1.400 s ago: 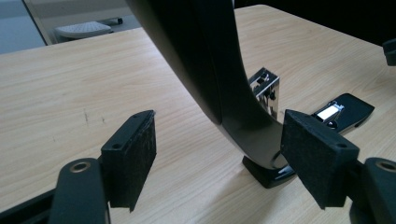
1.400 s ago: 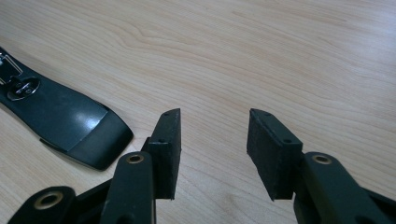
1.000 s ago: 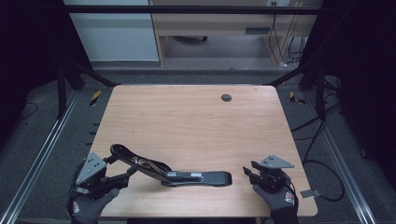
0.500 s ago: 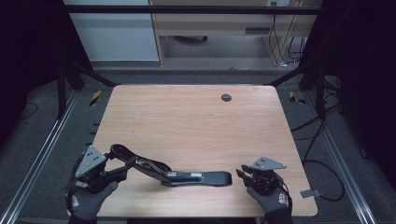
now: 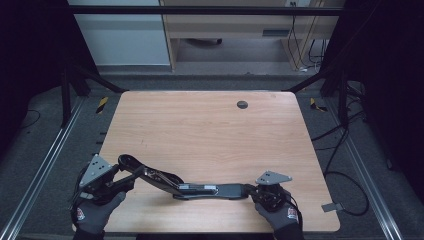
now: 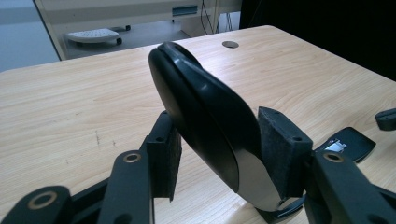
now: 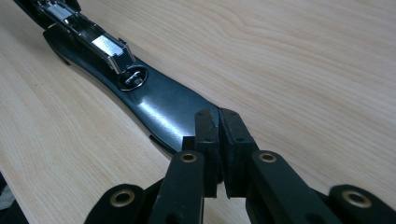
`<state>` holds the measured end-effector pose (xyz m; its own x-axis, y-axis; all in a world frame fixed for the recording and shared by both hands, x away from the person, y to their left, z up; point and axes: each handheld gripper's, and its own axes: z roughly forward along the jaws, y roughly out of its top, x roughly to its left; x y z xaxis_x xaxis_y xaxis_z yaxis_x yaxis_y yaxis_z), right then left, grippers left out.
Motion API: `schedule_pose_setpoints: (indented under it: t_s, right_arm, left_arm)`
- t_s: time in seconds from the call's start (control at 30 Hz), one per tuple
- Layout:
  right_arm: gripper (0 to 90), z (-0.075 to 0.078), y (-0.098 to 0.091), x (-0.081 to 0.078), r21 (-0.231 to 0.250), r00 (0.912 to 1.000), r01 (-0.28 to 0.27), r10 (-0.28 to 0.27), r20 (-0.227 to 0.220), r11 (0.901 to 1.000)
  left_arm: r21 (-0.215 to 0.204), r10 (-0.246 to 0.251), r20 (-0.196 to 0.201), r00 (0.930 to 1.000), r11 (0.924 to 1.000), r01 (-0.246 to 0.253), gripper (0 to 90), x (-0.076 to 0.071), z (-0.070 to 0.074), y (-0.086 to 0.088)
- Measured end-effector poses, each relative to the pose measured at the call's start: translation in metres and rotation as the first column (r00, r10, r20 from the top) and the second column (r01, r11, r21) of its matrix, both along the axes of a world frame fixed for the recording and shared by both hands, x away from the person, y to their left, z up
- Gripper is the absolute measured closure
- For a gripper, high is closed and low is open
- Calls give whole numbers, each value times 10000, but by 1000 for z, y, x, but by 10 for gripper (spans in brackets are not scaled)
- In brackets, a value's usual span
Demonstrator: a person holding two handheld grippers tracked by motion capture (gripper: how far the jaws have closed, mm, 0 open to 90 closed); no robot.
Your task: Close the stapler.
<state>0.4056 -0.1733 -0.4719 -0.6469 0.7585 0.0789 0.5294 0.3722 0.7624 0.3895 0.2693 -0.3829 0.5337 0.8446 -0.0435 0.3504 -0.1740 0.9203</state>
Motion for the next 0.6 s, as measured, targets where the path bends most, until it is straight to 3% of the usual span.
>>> schedule_pose_setpoints:
  t_s: [0.3, 0.6]
  right_arm:
    - [900, -11, 12, 5, -84, 9990, -234, 230, -385, 9997]
    - [900, -16, 12, 6, -210, 9979, -123, 110, -635, 9997]
  left_arm:
    - [-171, 65, -94, 9999, 9998, -66, 518, 0, 0, 0]
    - [-187, 62, -131, 9999, 9998, -65, 523, 0, 1, 0]
